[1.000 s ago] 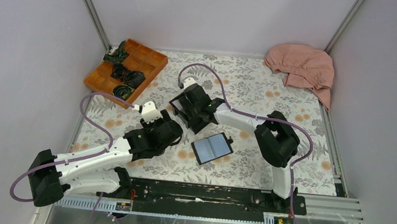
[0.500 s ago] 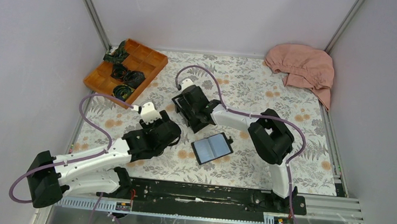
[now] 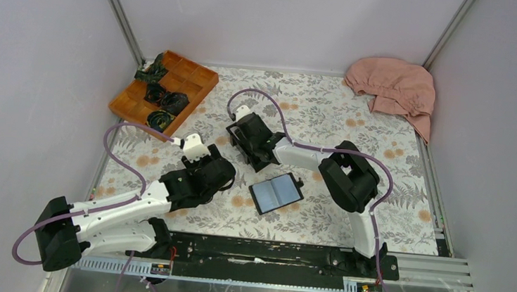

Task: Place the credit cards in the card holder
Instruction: Pick up the credit card from the storage box.

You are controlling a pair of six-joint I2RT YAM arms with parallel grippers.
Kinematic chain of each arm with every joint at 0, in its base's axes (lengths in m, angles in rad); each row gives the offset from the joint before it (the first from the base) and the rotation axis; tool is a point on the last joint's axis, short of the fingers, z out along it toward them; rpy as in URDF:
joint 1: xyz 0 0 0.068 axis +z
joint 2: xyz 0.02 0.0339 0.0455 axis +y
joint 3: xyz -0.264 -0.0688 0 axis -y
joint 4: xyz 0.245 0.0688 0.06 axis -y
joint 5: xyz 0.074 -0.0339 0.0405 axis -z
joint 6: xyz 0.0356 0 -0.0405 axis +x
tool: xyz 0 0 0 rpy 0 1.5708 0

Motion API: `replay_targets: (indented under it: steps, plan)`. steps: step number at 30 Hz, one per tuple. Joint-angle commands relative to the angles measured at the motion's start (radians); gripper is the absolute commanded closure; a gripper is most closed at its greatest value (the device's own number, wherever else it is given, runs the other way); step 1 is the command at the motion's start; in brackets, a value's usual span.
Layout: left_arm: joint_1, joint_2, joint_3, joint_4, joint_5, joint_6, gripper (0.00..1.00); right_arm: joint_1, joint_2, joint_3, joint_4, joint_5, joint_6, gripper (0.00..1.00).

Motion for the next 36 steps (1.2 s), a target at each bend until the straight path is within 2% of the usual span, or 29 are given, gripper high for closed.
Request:
replay_targets:
  steps: [1,14,36]
  plan:
    - [0.007,-0.011,-0.016,0.043,-0.029,0.016,0.38,-0.005,-0.081,-0.015,0.050,0.048,-0.040,0.45]
    - [0.006,-0.007,-0.018,0.043,-0.023,0.010,0.38,-0.005,-0.071,0.009,0.056,0.103,-0.116,0.52]
    - [0.006,0.005,-0.028,0.052,-0.017,-0.001,0.38,-0.003,-0.088,-0.021,0.105,-0.007,-0.143,0.54]
